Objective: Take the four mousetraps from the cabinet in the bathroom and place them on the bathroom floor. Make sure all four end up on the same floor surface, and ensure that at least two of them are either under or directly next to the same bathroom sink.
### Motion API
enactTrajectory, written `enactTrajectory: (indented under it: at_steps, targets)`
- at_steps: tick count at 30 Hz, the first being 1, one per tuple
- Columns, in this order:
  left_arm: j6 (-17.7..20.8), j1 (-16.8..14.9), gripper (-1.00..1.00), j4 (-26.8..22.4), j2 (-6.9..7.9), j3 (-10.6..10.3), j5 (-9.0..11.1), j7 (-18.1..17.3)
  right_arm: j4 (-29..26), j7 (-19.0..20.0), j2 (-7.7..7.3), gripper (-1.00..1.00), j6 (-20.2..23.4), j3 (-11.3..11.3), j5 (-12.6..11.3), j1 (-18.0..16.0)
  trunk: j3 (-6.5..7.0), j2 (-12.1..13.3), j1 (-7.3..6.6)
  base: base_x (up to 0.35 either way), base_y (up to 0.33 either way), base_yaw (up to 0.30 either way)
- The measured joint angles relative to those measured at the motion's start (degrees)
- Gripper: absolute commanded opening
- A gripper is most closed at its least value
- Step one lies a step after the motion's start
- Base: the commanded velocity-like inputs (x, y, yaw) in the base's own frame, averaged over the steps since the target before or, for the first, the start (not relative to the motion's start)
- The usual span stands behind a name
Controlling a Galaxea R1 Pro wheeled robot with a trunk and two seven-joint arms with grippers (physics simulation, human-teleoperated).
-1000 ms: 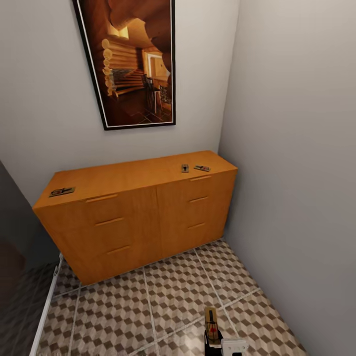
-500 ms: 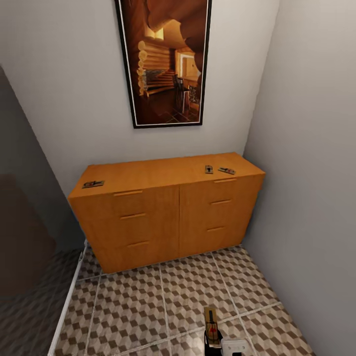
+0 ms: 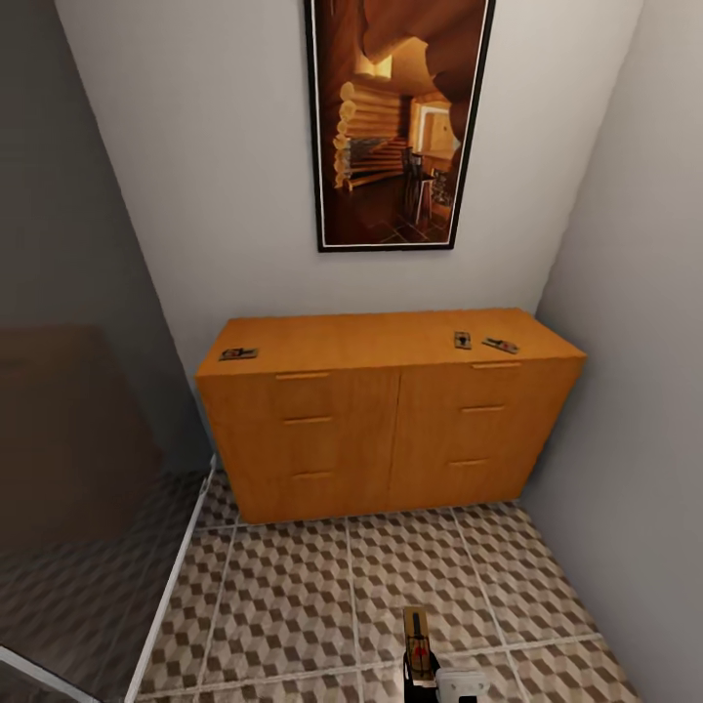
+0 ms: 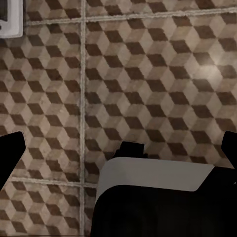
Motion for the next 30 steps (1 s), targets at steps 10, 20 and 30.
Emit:
enactTrajectory:
  at_steps: [10,20,30]
  targets:
    - [0.00,0.00,1.00,0.04,-0.01,0.00,-0.01,0.00,-0.02,-0.01,0.00,-1.00,-0.02,0.00,0.00,0.00,0.00,0.00,0.00,0.000,0.000,0.291]
    - [-2.71,0.01,1.00,0.05,0.03,-2.16,0.03,-0.27,-0.01,0.00,-0.11,-1.00,-0.01,-0.04,0.00,0.00,0.00,0.00,0.00,0.000,0.000,0.261]
    - [-5.03,0.01,1.00,-1.93,-0.40,-3.82,0.04,-0.25,-0.01,-0.03,-0.35,-1.00,-0.01,-0.10,0.05,0.00,0.00,0.00,0.00,0.000,0.000,0.036]
